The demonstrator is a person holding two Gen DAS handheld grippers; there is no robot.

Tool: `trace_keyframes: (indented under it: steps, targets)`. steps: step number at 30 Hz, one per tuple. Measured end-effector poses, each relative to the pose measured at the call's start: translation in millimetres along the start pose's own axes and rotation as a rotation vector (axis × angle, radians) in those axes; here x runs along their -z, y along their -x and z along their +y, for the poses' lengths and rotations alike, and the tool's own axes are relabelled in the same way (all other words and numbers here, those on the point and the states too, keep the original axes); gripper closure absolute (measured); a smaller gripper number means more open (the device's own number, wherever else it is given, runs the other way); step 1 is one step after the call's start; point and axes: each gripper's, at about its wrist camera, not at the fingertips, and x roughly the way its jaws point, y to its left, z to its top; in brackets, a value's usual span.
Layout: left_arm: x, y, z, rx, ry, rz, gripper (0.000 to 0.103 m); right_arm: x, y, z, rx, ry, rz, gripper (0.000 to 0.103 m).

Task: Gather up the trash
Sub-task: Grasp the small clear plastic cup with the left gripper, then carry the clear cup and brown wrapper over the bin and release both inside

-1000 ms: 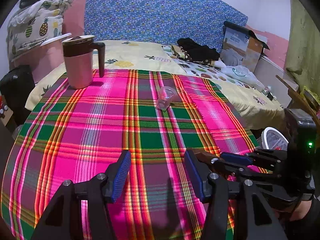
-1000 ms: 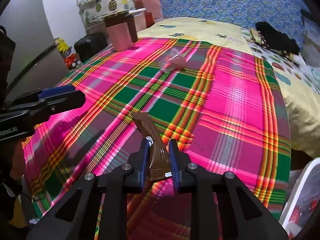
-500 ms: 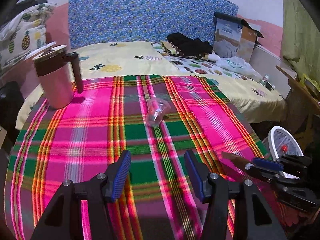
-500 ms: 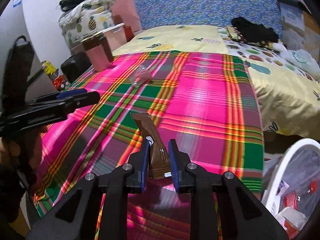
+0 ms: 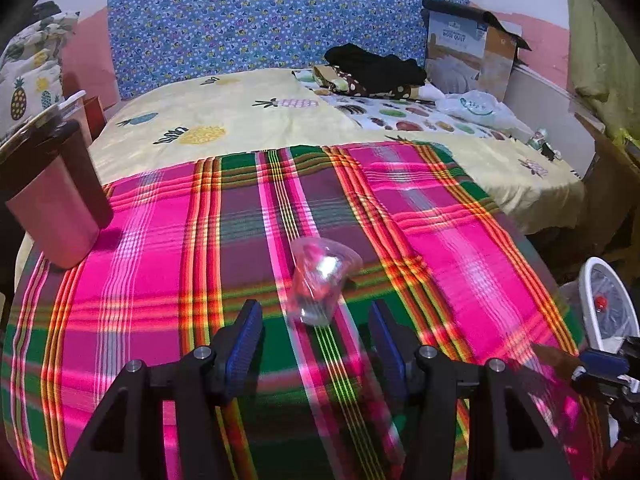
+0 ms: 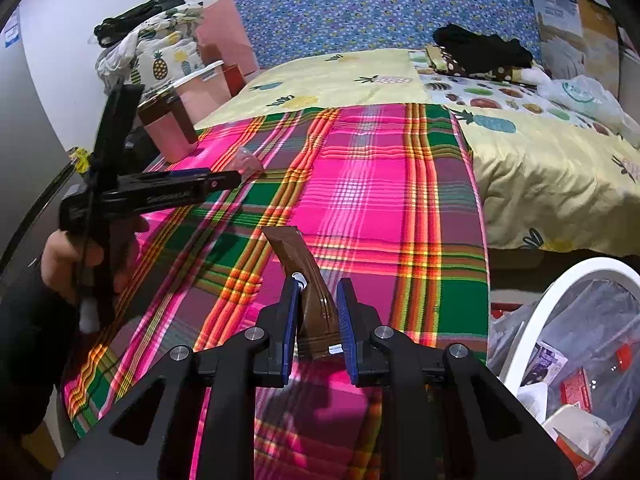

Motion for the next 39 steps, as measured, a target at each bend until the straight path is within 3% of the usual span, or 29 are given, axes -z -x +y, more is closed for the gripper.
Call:
trace_keyframes:
  steps: [3,7,13,23,39]
  targets:
    - [-4.4,-13.4,0.2,0.0,-0.006,0.014,0.049,0.8,-2.0,-4.8,-0.002,-0.014,0.002,0.083]
    - [-5.8,-21.9,-3.0,-0.016,-0.02,0.034,0.072,0.5,-1.5,-9.7,0.001,-0.035,-0.003,0.083]
    - [-1.7,-6.7,-10.0,-0.008,-0.019,0.015,0.074,0.5,7.0,-8.7,0.011,-0.036,-0.026,0.083]
    - [24.2,56.7,-40.7,0.013,-0.001,-0.026,0.075,6.7,36.9,-8.9,0.03,-0.04,-0.076,0.083]
    - [69.2,136.4,-112.3,0.117,0.005,-0.078,0.075,30.0,85.0,-16.1,0.081,-0.067,-0.136,0.083]
